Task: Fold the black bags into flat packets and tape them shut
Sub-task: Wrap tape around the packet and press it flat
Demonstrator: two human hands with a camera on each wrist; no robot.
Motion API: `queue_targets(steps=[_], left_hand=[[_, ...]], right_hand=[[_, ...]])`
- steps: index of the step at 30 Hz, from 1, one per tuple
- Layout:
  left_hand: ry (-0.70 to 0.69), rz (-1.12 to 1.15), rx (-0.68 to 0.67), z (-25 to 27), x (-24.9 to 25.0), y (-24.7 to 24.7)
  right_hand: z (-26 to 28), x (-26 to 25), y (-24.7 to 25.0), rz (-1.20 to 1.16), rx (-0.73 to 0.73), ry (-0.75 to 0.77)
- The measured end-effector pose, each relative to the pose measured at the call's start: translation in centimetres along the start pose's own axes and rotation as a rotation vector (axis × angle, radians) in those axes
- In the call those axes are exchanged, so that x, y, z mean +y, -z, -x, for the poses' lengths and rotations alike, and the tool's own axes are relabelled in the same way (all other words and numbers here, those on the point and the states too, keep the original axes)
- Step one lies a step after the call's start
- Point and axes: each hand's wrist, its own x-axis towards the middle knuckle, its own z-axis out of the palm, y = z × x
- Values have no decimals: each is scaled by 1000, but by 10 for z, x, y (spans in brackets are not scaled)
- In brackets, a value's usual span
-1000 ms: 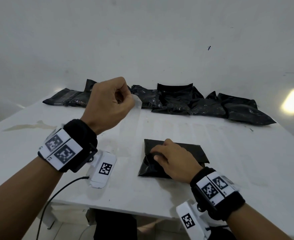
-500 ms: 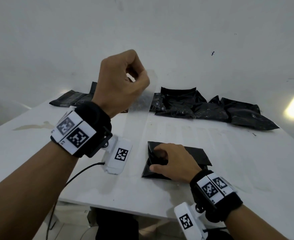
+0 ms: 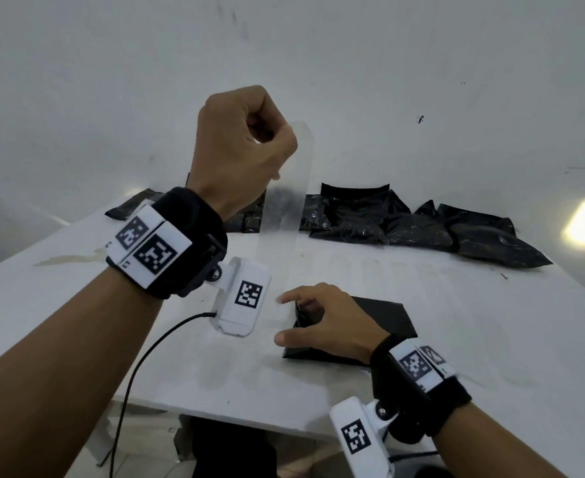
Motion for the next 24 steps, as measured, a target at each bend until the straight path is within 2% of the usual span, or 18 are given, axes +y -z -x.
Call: queue_targets(steps=[5,10,21,24], left_hand=[[17,39,7,-10,3,6],[118,40,37,-8,-7,10],[591,201,330,7,-57,51],[688,273,382,14,-69,58]], right_hand=[[-1,-6,-6,-115,-39,-7],[1,-1,-9,-234,-32,-7],[19,12,20,-543,76,-77],[27,10,33,-490,53,-105]])
